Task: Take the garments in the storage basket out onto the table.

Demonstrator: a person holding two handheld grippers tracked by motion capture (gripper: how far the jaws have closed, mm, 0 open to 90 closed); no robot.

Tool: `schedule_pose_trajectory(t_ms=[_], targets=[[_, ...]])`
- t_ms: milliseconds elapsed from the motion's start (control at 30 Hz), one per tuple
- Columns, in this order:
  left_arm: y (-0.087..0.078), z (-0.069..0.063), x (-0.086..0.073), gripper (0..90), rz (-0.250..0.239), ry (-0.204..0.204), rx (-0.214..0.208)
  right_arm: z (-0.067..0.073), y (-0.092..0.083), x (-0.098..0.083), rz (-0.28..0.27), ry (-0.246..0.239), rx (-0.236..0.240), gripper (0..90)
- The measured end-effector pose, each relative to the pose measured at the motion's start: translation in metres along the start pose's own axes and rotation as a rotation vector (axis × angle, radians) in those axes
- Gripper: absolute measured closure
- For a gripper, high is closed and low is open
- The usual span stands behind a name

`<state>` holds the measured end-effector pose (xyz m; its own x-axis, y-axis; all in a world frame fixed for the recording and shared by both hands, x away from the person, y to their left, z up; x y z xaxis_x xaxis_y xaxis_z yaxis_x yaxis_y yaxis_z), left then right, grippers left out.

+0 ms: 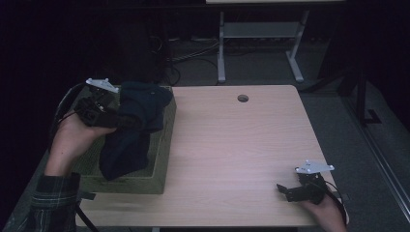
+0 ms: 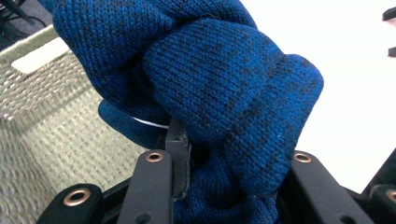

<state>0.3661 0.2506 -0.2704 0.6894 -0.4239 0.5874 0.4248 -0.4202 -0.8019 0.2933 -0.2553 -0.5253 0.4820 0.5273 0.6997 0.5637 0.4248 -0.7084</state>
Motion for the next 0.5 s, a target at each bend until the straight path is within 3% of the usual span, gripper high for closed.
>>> schedule_pose_trajectory(t_ms=[500], targets=[[-0.017, -0.023, 0.028, 66.3, -0.027, 0.053, -0.030, 0.000, 0.000, 0.000, 0.001, 0.002, 0.002, 2.9]])
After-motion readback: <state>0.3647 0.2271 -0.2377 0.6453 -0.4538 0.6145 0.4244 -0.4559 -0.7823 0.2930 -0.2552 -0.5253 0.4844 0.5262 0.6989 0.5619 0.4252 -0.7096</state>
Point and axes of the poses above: each handheld gripper's, and its own axes: y roughly forward along the jaws, x roughly out of its top, z roughly to its left, the point moved 6 cm from there along y, roughly forward along the jaws, and after that the axes turned 10 degrees about -y, right-handed, at the moved point
